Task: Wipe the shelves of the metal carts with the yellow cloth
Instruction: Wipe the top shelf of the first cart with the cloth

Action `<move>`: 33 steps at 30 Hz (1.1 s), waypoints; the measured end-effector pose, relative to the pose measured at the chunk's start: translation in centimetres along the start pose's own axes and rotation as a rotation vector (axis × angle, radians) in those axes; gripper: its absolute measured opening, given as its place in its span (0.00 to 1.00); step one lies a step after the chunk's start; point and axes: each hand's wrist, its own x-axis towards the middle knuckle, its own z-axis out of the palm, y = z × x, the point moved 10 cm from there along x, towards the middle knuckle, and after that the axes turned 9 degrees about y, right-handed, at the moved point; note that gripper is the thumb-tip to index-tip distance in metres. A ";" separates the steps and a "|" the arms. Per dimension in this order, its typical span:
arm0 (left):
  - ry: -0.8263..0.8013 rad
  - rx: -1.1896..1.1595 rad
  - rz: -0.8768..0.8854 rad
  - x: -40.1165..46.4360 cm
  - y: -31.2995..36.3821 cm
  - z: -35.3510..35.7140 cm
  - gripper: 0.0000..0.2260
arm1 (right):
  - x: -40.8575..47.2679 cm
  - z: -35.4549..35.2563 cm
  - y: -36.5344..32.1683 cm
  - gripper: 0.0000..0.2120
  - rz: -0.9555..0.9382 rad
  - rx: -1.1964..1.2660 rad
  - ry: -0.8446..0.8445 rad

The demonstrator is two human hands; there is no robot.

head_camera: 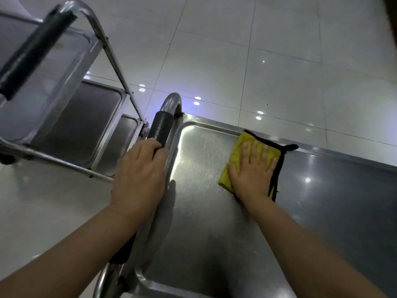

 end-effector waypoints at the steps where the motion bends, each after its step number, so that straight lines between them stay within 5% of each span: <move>1: 0.000 -0.010 -0.004 -0.1 -0.1 -0.1 0.14 | 0.0 0.1 -2.4 0.39 -0.049 0.005 0.004; 8: 0.058 -0.038 0.028 -0.1 -0.6 0.0 0.07 | 0.6 1.1 -16.8 0.37 -0.346 0.006 -0.047; 13: 0.041 -0.012 0.036 0.1 -1.0 0.2 0.07 | 2.4 1.2 -18.1 0.34 -0.447 0.033 -0.059; 19: -0.009 0.101 0.091 0.2 0.2 0.2 0.07 | 3.3 0.1 -14.0 0.33 -0.491 0.040 -0.038; 26: -0.172 0.264 0.114 0.0 1.6 1.1 0.18 | 3.1 -0.7 -2.8 0.38 -0.395 0.036 -0.026; 33: -0.282 0.417 0.342 -0.6 4.5 2.3 0.25 | 2.1 -1.4 9.1 0.39 -0.254 0.002 -0.020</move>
